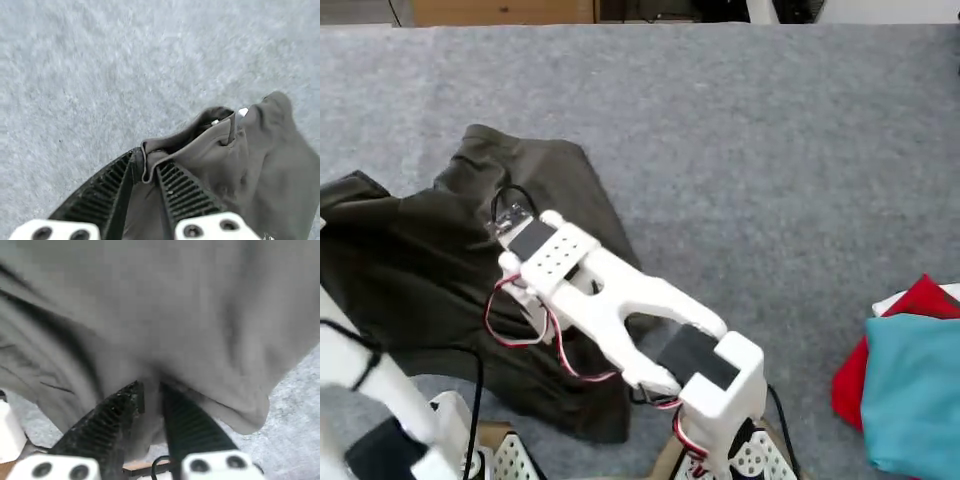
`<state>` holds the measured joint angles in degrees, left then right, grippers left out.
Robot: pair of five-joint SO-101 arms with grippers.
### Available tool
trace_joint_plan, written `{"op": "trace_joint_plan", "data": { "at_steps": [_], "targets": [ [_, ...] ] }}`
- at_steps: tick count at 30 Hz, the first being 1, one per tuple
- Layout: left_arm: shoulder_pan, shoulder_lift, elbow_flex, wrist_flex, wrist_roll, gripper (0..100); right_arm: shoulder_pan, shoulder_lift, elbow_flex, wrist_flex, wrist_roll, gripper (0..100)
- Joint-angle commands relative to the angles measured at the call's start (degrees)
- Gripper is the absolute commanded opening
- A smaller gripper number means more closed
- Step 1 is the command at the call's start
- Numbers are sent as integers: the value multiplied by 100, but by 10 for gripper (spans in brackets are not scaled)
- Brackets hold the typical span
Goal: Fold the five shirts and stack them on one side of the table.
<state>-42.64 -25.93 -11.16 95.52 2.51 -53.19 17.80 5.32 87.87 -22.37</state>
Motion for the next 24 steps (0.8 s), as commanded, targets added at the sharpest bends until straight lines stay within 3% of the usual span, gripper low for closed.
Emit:
{"op": "trace_joint_plan", "data": {
  "at_steps": [1,11,18,24],
  "targets": [
    [-44,-611,-308,26,-9,19,374,-4,-576,519,-9,13],
    [9,-1877,-422,-18,26,19,1411,-215,-2193,1424,9,5],
    [18,-2457,-1820,-70,35,20,1613,-1332,-3178,1415,668,6],
    [18,-2510,-2655,-1169,35,20,1982,-2246,-3547,1415,1108,7]
  ]
}}
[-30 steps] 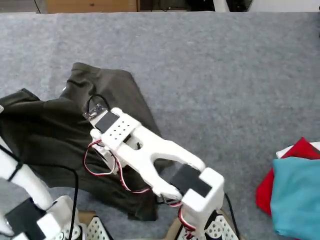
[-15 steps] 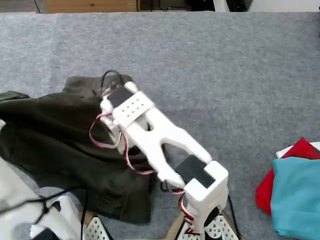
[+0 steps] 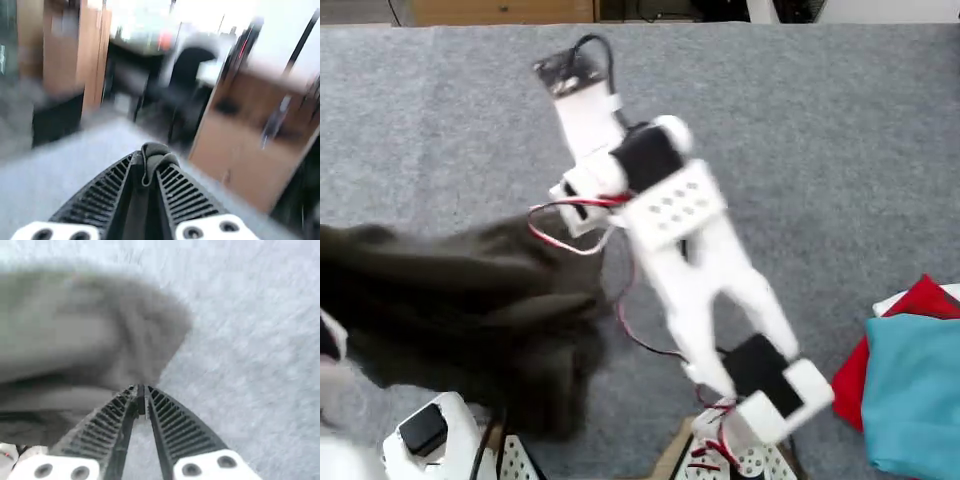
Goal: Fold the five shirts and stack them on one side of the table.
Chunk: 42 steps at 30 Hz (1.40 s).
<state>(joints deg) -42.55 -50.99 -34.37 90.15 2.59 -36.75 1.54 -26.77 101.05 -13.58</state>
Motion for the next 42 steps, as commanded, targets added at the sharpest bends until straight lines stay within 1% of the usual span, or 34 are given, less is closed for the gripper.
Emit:
{"op": "trace_joint_plan", "data": {
  "at_steps": [1,3,4,7,9,12,15,17,19,22,24,29,34,38,42],
  "targets": [
    [9,-13,-334,-835,35,20,488,-743,-338,88,308,7],
    [9,-13,-334,-1160,141,20,910,-963,-330,62,457,7],
    [9,-13,-334,-1301,343,20,1147,-1051,-330,62,510,8],
    [35,4,-316,-1582,1196,20,1982,-1279,-286,70,668,8],
    [308,57,-167,-1741,1688,20,2554,-1358,-277,79,818,8],
    [1222,259,237,-1908,2136,19,3284,-1429,-277,79,1064,8],
    [2532,655,730,-1890,2215,19,3785,-1516,-277,88,1187,8],
    [3376,963,1002,-1890,2127,19,3960,-1587,-189,88,1196,8],
    [4044,1349,1310,-1916,2075,19,4057,-1657,-31,88,1275,8],
    [4853,2009,1600,-1925,2013,19,4084,-1736,295,79,1398,8],
    [5231,2536,1723,-1925,2013,19,4084,-1789,505,70,1477,8],
    [5873,3996,1723,-1934,1996,19,4092,-1842,831,62,1538,8],
    [6347,5385,1723,-2119,1873,19,4382,-1798,936,70,1530,8],
    [6936,6193,1723,-2092,1864,19,4514,-1798,1130,62,1530,8],
    [7358,6554,1723,-2066,1855,28,4479,-1798,1473,0,1530,8]
  ]
}}
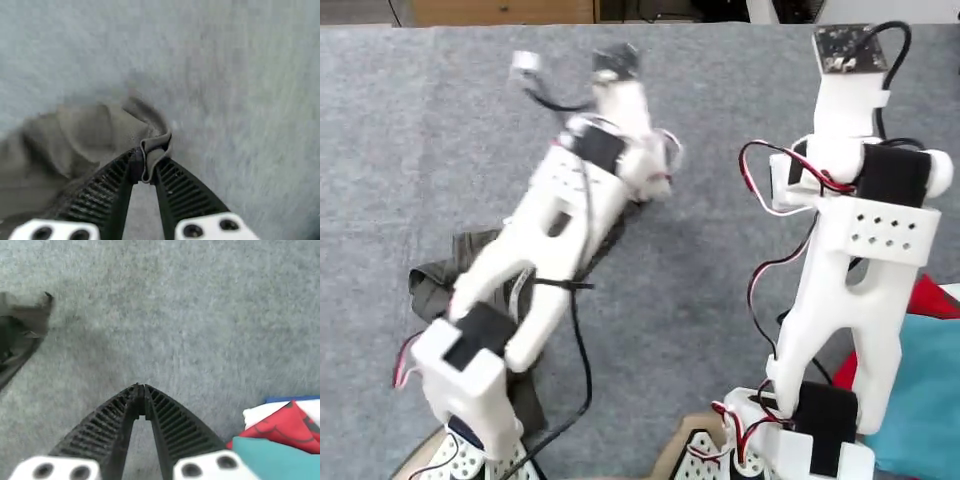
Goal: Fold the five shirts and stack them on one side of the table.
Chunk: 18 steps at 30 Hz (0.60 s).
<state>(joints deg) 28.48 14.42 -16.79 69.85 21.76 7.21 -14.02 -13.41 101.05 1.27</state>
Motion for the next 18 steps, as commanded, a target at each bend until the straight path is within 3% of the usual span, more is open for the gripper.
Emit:
{"op": "trace_joint_plan", "data": {
  "at_steps": [1,6,12,15,18],
  "targets": [
    [281,4,-35,26,-62,52,84,-242,233,-79,44,8],
    [70,13,-791,1196,44,273,13,-242,567,-431,44,8],
    [-677,40,-2268,2541,-281,279,-831,-242,822,-475,9,8],
    [-1451,31,-2743,3112,-695,276,-1596,-233,954,-475,-105,8],
    [-2488,-31,-2549,3103,-993,274,-2413,-145,963,-563,-756,8]
  ]
}}
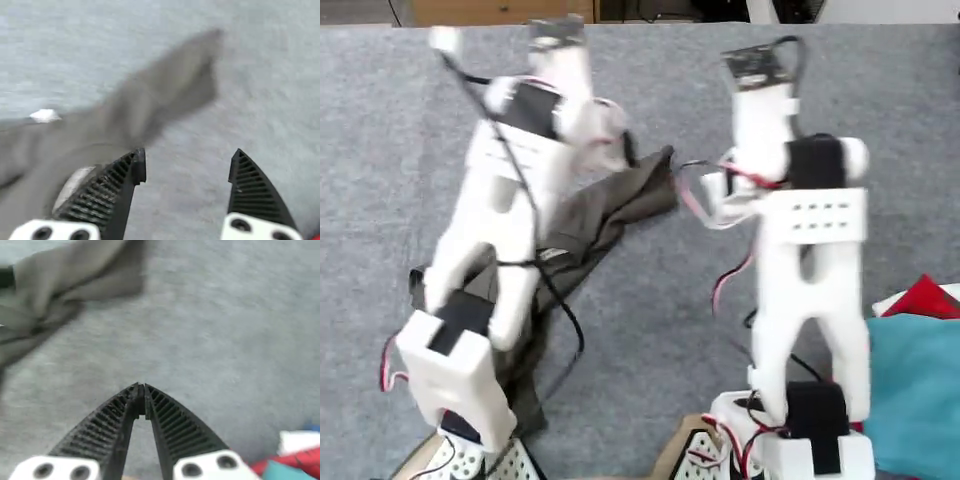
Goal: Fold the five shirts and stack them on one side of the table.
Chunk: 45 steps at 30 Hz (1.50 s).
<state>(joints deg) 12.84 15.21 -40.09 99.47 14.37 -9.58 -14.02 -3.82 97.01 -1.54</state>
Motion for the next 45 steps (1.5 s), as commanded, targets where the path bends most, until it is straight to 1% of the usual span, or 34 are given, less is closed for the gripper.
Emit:
{"op": "trace_joint_plan", "data": {
  "at_steps": [1,6,12,16,18,22,24,29,31,34,41,45],
  "targets": [
    [-1284,-163,-114,141,-352,274,-980,-57,-31,-220,-686,8],
    [-2875,-444,967,141,-932,274,-1930,585,-31,-695,-2048,8],
    [-4677,-936,2743,141,-1459,274,-2905,1771,-242,-756,-3297,9],
    [-5785,-1130,3569,123,-1732,274,-3477,2563,-857,-747,-4053,19],
    [-6347,-1138,3727,123,-1908,274,-3758,2879,-1235,-677,-4281,63],
    [-7367,-1138,3763,123,-2321,274,-4409,3495,-2255,-229,-4607,190],
    [-7736,-1138,3763,123,-2558,274,-4549,3829,-2721,-132,-4844,206],
    [-8457,-1138,3771,123,-2989,274,-4558,4813,-3829,-141,-5495,166],
    [-8668,-1130,3771,123,-3103,274,-4558,5226,-4321,-123,-5705,147],
    [-8888,-1130,3771,123,-3218,274,-4558,5842,-5007,-114,-5925,145],
    [-8976,-1130,3763,123,-3218,274,-4453,7248,-6369,-88,-6040,142],
    [-8949,-1130,3763,123,-3218,274,-4233,7741,-6905,229,-5978,140]
  ]
}}
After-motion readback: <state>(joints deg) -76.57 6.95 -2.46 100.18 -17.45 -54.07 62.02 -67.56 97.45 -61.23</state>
